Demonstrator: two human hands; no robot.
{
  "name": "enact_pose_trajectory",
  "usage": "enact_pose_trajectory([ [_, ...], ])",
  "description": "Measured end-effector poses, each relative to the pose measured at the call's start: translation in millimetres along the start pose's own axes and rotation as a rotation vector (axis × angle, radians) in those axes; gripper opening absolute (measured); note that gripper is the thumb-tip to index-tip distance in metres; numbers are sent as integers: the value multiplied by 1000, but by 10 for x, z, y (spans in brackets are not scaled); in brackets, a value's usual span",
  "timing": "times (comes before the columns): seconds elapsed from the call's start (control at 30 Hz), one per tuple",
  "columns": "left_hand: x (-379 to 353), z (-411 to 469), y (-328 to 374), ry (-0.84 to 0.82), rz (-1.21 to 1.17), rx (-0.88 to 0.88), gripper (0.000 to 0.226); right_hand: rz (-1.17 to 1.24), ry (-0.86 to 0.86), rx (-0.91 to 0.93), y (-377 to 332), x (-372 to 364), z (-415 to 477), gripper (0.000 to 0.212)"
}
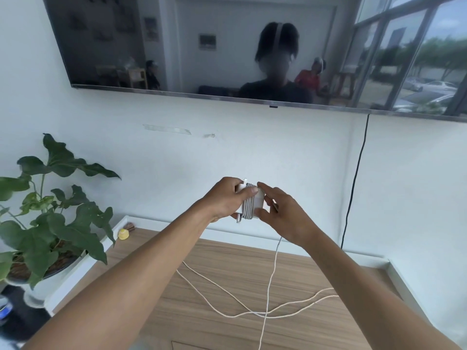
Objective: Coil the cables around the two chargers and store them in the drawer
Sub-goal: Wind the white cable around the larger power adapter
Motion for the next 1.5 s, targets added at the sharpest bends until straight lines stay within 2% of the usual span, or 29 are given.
enact_pose_trajectory([
  [0.13,-25,3,-18,-18,8,4,46,-7,-65,-37,70,1,22,47],
  [0.23,-51,-16,6,-25,9,-2,43,-127,-47,12,64,5,23,51],
  [0.33,-48,-19,31,-39,19,2,38,-208,-18,40,90,12,-9,47],
  [0.43,-72,-24,28,-38,87,-9,37,-145,39,50,125,16,-40,37],
  [0.53,-100,-31,-7,-37,58,-10,37,-134,47,52,136,-11,-61,38],
  [0.6,-114,-35,-17,-45,26,-6,36,-152,39,66,127,-18,-55,41],
  [0.7,-136,-37,-9,-19,6,-39,27,-211,32,67,103,-35,-2,56],
  [0.8,-105,-18,-11,34,-98,-38,18,-248,89,84,56,-55,14,60],
  [0.93,-52,32,-26,1,-377,66,25,-256,241,255,-48,-132,-149,43],
  [1.0,-38,36,-19,-28,-430,73,24,-303,278,291,-17,-178,-210,42],
  [1.13,-61,7,-41,-69,-466,90,29,-351,306,307,23,-186,-228,45],
  [1.23,-66,-11,-67,-38,-478,106,34,-355,294,341,3,-229,-225,47],
  [1.3,-48,-17,-93,-2,-474,100,29,-331,285,356,4,-254,-224,46],
  [1.4,-5,-15,-128,67,-442,81,18,-225,306,359,46,-249,-246,37],
  [1.5,49,-13,-155,112,-425,70,18,-61,377,345,75,-225,-286,28],
])
Point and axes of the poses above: each hand's wrist, its own z-axis towards the middle knuckle, its own x-axis out of the back of the hand, y = z × x, the point moved 5 cm from there along z, towards the middle knuckle, and after that the axes turned 15 degrees about z, right-handed, at the moved point
